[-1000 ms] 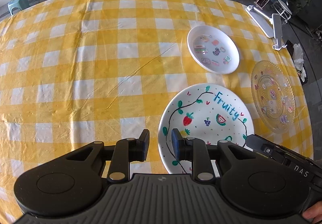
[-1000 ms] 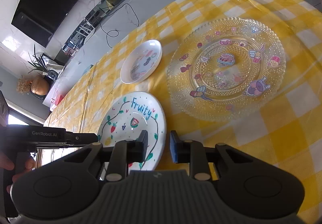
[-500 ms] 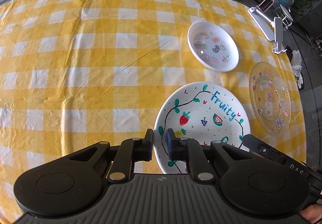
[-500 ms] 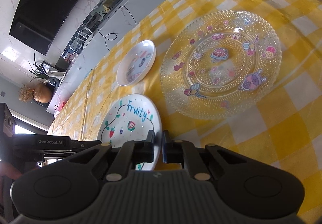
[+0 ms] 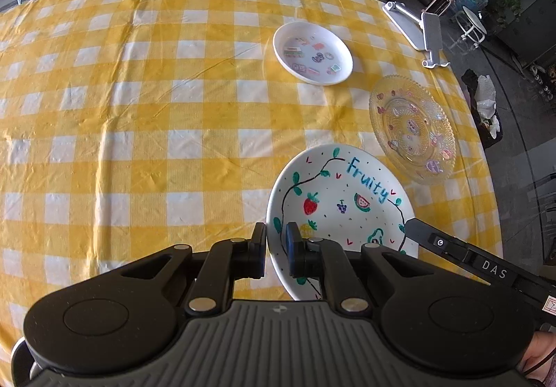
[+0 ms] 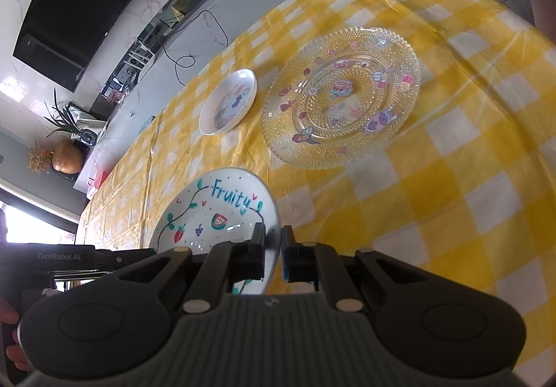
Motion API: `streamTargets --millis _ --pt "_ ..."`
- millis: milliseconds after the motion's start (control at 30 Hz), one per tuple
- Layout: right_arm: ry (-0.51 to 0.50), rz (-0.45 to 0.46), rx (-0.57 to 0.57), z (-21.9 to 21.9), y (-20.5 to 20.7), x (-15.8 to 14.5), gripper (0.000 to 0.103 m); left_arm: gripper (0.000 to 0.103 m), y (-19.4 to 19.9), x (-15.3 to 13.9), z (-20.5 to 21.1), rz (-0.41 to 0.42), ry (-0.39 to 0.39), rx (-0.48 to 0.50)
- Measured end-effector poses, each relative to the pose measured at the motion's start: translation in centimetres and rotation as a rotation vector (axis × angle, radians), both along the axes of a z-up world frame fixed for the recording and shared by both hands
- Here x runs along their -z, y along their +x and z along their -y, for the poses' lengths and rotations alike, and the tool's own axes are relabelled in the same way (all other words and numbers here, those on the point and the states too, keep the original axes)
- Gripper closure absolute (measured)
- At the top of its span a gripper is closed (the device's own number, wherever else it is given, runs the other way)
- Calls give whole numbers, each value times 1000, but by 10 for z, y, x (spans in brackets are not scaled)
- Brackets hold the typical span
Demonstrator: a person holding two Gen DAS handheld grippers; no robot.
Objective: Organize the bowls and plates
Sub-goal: 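Move the left gripper to the 'Fruity' plate and grasp its rim, then lift the 'Fruity' plate with the left gripper toward the clear glass plate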
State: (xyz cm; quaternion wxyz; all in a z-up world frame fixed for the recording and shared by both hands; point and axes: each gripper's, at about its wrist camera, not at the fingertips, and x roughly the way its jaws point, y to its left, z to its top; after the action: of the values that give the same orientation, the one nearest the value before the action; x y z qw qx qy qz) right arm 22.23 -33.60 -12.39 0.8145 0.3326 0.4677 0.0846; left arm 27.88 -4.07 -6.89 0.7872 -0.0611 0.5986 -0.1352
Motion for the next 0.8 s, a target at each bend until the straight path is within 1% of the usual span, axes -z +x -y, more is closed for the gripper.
streamTargets --millis 133,233,300,400,500,667,800 --pt "-22 -5 -7 9 -23 -10 97 91 -33 -3 8 14 -14 -15" --pt "-49 0 -19 12 -40 -15 97 91 -57 1 12 18 -16 -40" --pt "-70 -3 -25 12 -49 -14 97 91 -71 6 14 29 -26 -64" --pt "-58 -24 -22 16 -60 -5 97 91 -87 12 16 52 -29 -92" --pt "-46 -34 -18 19 -68 0 97 91 -99 16 17 75 -31 -122" --pt "-92 -29 -48 11 -69 1 96 91 -114 19 18 116 -14 -157" --pt "-113 -31 -72 6 -73 4 95 91 -125 22 20 148 17 -165"
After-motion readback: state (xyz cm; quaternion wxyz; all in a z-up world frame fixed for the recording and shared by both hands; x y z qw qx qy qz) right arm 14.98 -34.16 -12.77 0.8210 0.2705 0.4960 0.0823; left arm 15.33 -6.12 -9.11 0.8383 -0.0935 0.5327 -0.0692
